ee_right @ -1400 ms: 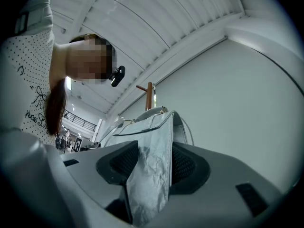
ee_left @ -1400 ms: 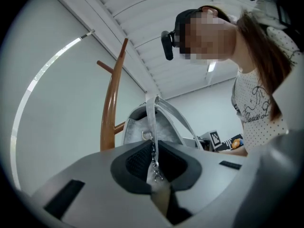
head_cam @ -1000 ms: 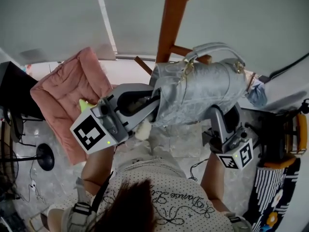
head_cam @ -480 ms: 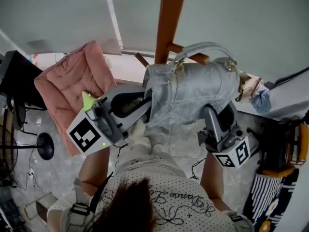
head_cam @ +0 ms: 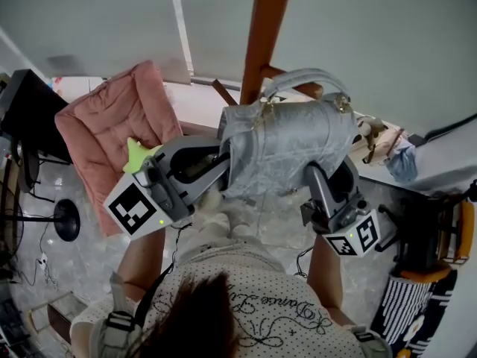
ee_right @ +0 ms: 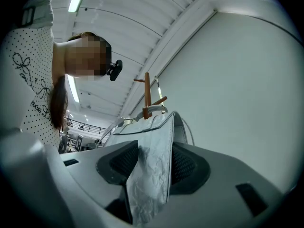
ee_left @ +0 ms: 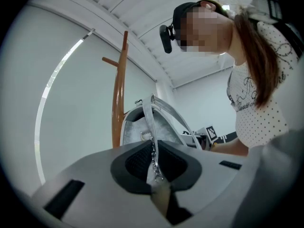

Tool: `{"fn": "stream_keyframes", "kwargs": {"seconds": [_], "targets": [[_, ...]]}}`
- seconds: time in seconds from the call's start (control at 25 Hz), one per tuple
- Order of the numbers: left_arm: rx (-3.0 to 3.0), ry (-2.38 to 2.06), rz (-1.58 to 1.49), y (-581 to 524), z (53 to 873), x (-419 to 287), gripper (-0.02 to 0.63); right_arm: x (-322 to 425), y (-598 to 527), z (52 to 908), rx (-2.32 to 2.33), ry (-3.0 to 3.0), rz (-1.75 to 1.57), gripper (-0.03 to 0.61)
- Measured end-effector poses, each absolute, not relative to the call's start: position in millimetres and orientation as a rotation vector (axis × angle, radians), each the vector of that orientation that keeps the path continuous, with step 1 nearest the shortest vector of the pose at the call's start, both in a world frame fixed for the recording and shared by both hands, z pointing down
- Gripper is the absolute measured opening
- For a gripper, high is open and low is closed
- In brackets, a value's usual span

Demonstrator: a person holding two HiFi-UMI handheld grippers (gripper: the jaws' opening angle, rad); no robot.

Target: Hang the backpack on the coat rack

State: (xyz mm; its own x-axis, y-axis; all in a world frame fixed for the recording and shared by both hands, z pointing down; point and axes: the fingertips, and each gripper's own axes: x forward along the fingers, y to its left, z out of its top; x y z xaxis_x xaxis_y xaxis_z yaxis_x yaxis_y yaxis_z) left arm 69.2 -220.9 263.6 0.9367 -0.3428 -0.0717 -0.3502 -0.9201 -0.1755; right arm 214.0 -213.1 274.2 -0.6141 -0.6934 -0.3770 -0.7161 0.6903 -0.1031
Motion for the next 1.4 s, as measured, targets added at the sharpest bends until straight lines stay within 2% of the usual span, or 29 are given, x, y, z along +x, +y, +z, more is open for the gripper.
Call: {"fn": "stream_keyframes", "kwargs": {"seconds": [1.4], "targets": [[-2.941, 0.745, 0.079, -240, 286, 59, 0.037, 204, -244, 300, -1.125, 2.583, -0.035, 0.209]]}}
